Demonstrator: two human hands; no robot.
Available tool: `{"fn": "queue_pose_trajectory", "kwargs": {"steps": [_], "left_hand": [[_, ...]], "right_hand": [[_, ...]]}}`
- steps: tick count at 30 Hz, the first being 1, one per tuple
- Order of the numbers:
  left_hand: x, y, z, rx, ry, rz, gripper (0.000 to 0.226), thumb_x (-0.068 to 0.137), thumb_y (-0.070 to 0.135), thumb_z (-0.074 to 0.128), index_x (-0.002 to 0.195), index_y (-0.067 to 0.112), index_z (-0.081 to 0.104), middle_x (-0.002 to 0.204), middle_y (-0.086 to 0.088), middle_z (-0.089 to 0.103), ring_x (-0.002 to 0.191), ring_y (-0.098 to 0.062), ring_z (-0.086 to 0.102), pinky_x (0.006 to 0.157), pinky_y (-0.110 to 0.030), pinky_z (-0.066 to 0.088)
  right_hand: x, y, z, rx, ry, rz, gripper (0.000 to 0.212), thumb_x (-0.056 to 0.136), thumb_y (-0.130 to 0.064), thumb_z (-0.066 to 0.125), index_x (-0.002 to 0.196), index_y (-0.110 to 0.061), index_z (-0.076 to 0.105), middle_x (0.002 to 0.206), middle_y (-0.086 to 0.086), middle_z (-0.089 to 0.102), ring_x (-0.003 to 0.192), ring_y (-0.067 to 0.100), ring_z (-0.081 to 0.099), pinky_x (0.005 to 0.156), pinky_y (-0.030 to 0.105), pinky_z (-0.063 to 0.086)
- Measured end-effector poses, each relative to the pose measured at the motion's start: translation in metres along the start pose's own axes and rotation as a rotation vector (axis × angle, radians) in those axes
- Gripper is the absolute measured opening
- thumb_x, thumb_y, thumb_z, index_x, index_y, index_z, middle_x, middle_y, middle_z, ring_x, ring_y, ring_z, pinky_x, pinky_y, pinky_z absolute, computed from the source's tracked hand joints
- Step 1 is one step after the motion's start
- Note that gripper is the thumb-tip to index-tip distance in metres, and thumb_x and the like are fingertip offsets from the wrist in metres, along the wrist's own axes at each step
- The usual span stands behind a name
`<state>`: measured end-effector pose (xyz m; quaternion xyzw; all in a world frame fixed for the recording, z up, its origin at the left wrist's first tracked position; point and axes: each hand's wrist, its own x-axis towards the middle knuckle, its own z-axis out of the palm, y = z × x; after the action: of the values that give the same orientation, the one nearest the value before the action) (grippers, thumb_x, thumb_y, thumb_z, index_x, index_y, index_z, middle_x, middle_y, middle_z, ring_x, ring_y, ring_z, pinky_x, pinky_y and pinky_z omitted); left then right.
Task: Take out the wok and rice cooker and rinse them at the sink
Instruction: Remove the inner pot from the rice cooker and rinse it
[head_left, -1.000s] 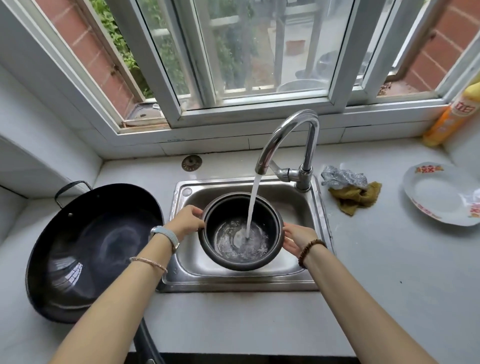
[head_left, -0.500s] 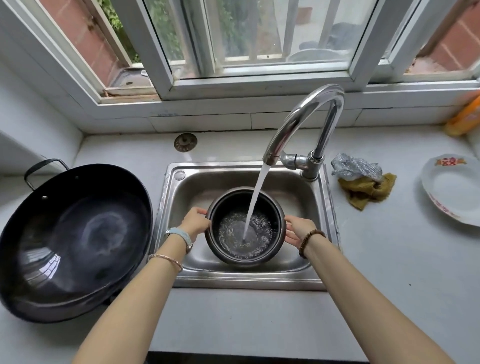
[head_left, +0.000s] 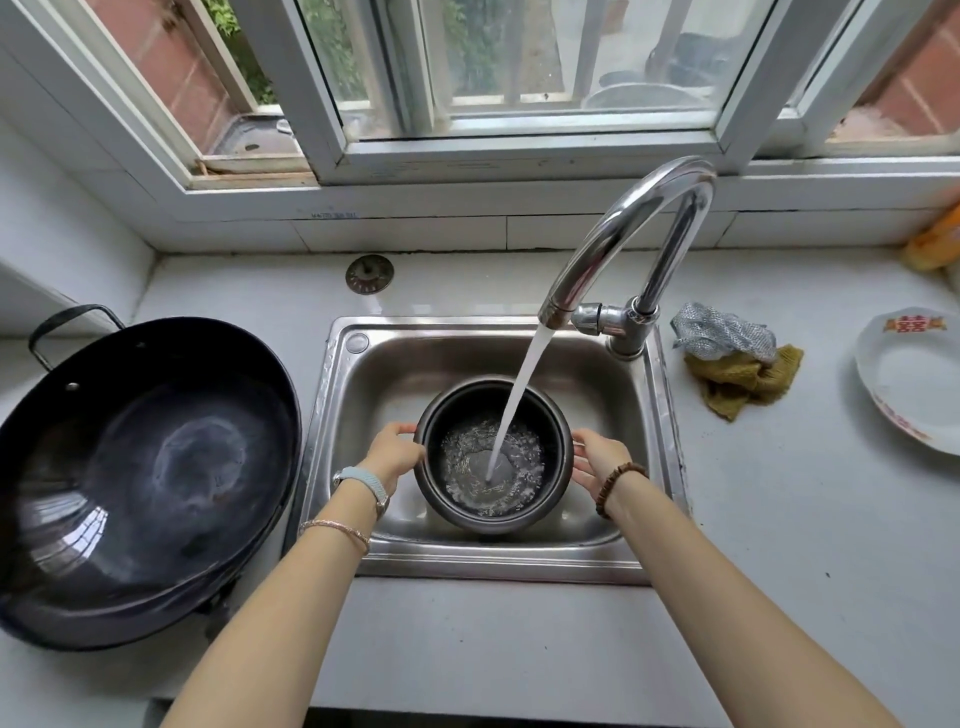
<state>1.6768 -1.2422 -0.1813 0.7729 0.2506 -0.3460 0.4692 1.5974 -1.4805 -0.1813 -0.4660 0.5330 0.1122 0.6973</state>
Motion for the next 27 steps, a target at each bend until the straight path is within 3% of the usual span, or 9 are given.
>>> {"fn": "queue_pose_trajectory", "kwargs": {"steps": [7, 11, 15, 19, 21, 23, 27], "left_hand": [[0.002, -0.007, -0.001, -0.012, -0.001, 0.001, 0.052, 0.077, -0.009, 0.056, 0.122, 0.015, 0.055, 0.129, -0.016, 0.056, 0.118, -0.029, 0.055, 0.086, -0.031, 0.036], [0.002, -0.009, 0.001, -0.016, -0.002, -0.009, 0.051, 0.079, -0.011, 0.054, 0.124, 0.014, 0.053, 0.124, -0.017, 0.059, 0.115, -0.029, 0.057, 0.082, -0.031, 0.037], [0.001, -0.011, 0.001, -0.015, 0.003, -0.011, 0.053, 0.081, -0.009, 0.056, 0.128, 0.014, 0.053, 0.125, -0.016, 0.058, 0.119, -0.028, 0.054, 0.087, -0.031, 0.036], [-0.003, -0.009, 0.002, -0.013, -0.009, 0.0, 0.054, 0.084, -0.007, 0.056, 0.134, 0.012, 0.05, 0.128, -0.016, 0.057, 0.122, -0.029, 0.051, 0.089, -0.03, 0.035], [-0.008, -0.008, 0.001, 0.003, -0.018, 0.011, 0.055, 0.086, -0.004, 0.057, 0.138, 0.011, 0.047, 0.133, -0.016, 0.054, 0.126, -0.029, 0.049, 0.092, -0.032, 0.034], [-0.014, -0.006, 0.0, 0.023, -0.018, 0.034, 0.054, 0.089, -0.001, 0.057, 0.14, 0.01, 0.045, 0.134, -0.013, 0.051, 0.128, -0.029, 0.046, 0.093, -0.031, 0.034], [-0.031, -0.004, -0.007, 0.074, 0.043, 0.151, 0.049, 0.09, 0.006, 0.058, 0.138, 0.012, 0.047, 0.126, -0.009, 0.054, 0.115, -0.025, 0.05, 0.098, -0.031, 0.038]], "right_hand": [[0.004, 0.003, 0.003, 0.013, 0.046, -0.026, 0.014, 0.083, -0.003, 0.056, 0.095, 0.001, 0.062, 0.087, 0.013, 0.059, 0.074, 0.021, 0.057, 0.067, 0.031, 0.052], [0.015, 0.009, -0.002, -0.136, 0.041, -0.095, 0.017, 0.08, -0.015, 0.061, 0.084, -0.002, 0.07, 0.079, 0.007, 0.066, 0.087, 0.027, 0.063, 0.098, 0.045, 0.049], [0.014, 0.011, -0.002, -0.116, 0.036, -0.137, 0.02, 0.081, -0.017, 0.06, 0.063, -0.011, 0.066, 0.087, 0.01, 0.07, 0.099, 0.03, 0.065, 0.1, 0.047, 0.047], [0.0, 0.005, 0.001, -0.015, 0.017, -0.083, 0.009, 0.088, -0.007, 0.057, 0.087, -0.001, 0.063, 0.099, 0.015, 0.064, 0.082, 0.02, 0.063, 0.1, 0.042, 0.047], [-0.007, 0.002, -0.001, -0.029, 0.009, -0.077, 0.019, 0.091, -0.007, 0.055, 0.104, 0.004, 0.063, 0.11, 0.019, 0.064, 0.103, 0.025, 0.063, 0.099, 0.039, 0.046], [-0.016, -0.002, -0.003, -0.137, 0.015, -0.132, 0.03, 0.093, -0.012, 0.053, 0.117, 0.005, 0.06, 0.126, 0.019, 0.059, 0.123, 0.03, 0.052, 0.104, 0.041, 0.04], [-0.026, -0.006, -0.01, -0.336, 0.011, -0.351, 0.039, 0.096, -0.02, 0.052, 0.134, -0.008, 0.052, 0.138, 0.005, 0.051, 0.128, 0.021, 0.046, 0.11, 0.034, 0.035]]}}
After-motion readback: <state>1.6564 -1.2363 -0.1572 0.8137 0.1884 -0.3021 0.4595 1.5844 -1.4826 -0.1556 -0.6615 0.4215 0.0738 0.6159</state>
